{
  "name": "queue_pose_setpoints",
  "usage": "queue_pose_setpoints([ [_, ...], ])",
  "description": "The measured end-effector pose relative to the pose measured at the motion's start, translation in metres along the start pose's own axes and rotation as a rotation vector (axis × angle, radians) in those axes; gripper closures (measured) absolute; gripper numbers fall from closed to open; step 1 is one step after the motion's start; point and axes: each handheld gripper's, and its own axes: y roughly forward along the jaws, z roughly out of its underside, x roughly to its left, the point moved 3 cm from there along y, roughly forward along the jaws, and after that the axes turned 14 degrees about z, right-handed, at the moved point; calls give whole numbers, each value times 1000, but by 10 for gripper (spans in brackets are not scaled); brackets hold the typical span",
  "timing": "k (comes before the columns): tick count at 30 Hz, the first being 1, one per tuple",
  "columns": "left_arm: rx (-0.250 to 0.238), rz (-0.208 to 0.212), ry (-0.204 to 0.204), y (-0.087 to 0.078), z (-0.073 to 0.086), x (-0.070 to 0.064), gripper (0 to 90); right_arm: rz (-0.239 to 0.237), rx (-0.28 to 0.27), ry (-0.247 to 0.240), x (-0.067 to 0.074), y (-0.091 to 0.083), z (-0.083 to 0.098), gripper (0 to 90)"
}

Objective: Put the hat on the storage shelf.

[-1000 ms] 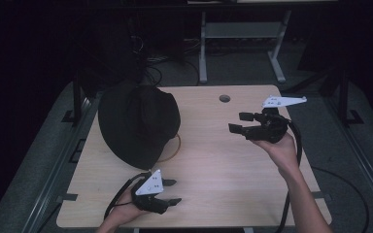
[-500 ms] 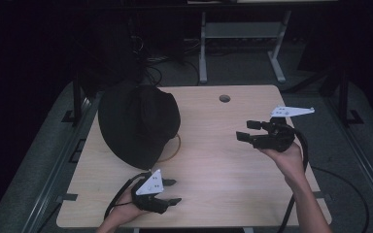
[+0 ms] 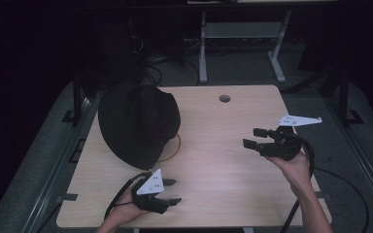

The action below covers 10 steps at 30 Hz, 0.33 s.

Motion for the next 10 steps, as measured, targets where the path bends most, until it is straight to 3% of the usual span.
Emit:
queue_pose_setpoints([
  [10, -1, 1, -9, 0, 0, -1, 373, 3, 1, 31, -4, -10, 23, 265],
])
